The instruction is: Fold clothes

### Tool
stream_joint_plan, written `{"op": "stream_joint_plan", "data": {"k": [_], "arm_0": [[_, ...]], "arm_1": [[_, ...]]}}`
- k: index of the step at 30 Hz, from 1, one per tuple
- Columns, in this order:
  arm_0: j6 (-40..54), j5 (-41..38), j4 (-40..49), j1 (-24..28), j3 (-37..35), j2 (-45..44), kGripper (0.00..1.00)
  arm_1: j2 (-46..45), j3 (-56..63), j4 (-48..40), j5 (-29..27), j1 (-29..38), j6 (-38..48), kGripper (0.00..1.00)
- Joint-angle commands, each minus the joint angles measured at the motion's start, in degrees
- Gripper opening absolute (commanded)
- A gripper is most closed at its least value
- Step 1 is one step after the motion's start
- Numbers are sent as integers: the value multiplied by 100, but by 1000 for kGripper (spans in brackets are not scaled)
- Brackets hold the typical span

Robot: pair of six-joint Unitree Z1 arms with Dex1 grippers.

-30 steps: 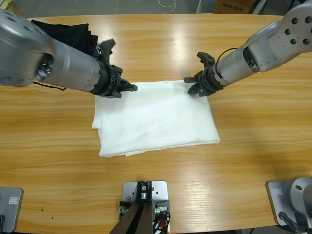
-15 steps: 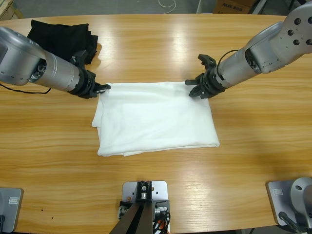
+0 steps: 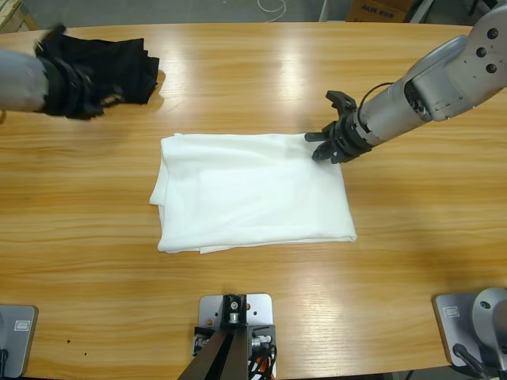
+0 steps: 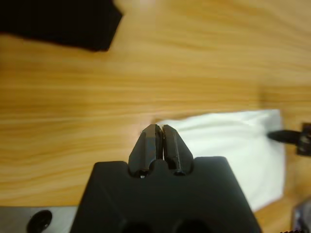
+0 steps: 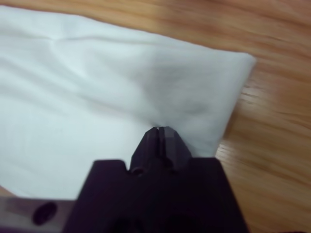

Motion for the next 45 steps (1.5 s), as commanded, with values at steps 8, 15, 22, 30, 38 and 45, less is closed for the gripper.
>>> {"op": "stream_joint_plan", "data": {"k": [8, 15, 22, 30, 38, 45], "arm_0": [[866, -434, -18, -1911, -624, 1397, 0], [678, -455, 37, -1874, -1406, 2417, 0], [98, -446, 410, -1732, -1504, 2638, 0], [70, -446, 436, -1691, -1471, 2645, 0], [-1, -436, 434, -1478, -1332, 2615, 0], [-102, -427, 436, -1078, -1088, 2388, 0]], "arm_1": [[-1140, 181, 590, -374, 426, 6, 0], [-2237, 788, 1012, -529, 865, 597, 0], [-1924, 1702, 161, -400, 1153, 1261, 0], [-1442, 2115, -428, -416, 1609, 1699, 0], [-1098, 2159, -378, -444, 1623, 2015, 0], [-931, 2148, -375, -435, 1656, 2042, 0]]}}
